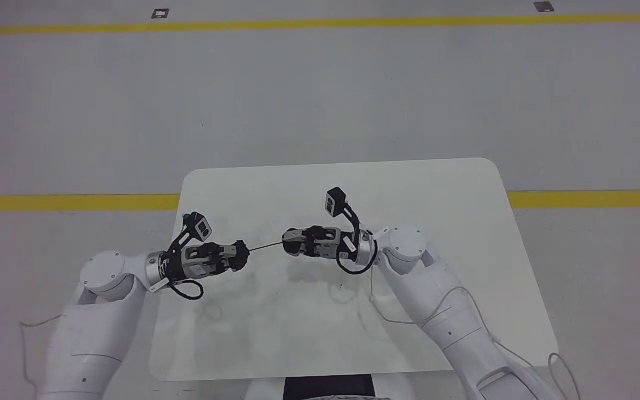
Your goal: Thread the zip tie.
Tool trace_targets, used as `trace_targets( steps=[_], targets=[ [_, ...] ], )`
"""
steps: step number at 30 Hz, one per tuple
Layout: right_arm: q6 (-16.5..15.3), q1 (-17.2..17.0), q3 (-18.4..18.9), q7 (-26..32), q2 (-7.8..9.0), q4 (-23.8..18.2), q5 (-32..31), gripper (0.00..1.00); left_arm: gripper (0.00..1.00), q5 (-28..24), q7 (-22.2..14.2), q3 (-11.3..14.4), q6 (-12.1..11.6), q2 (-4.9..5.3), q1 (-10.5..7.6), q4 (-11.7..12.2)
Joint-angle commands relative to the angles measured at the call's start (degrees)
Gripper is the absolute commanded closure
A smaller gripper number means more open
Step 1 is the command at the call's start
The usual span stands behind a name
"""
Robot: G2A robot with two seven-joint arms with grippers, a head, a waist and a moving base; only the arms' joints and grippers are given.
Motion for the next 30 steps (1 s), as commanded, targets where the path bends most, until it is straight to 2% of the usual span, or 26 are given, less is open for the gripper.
trace_targets(
  steps=[1, 8, 23, 30],
  targets=[
    [0.1, 0.0, -0.1, 0.0, 0.07, 0.0, 0.2, 0.92, 1.00, 0.0, 0.0, 0.0, 0.0, 0.00, 0.00, 0.0],
    [0.0, 0.1, -0.6, -0.1, 0.38, -0.2, 0.9, 0.86, 1.00, 0.0, 0.0, 0.0, 0.0, 0.00, 0.00, 0.0],
    [0.0, 0.0, -1.6, 0.0, 1.10, -0.9, 1.2, 0.86, 1.00, 0.0, 0.0, 0.0, 0.0, 0.00, 0.00, 0.0],
    [-0.3, 0.2, -2.1, -0.2, 1.32, -0.7, 1.7, 0.89, 1.00, 0.0, 0.0, 0.0, 0.0, 0.00, 0.00, 0.0]
  ],
)
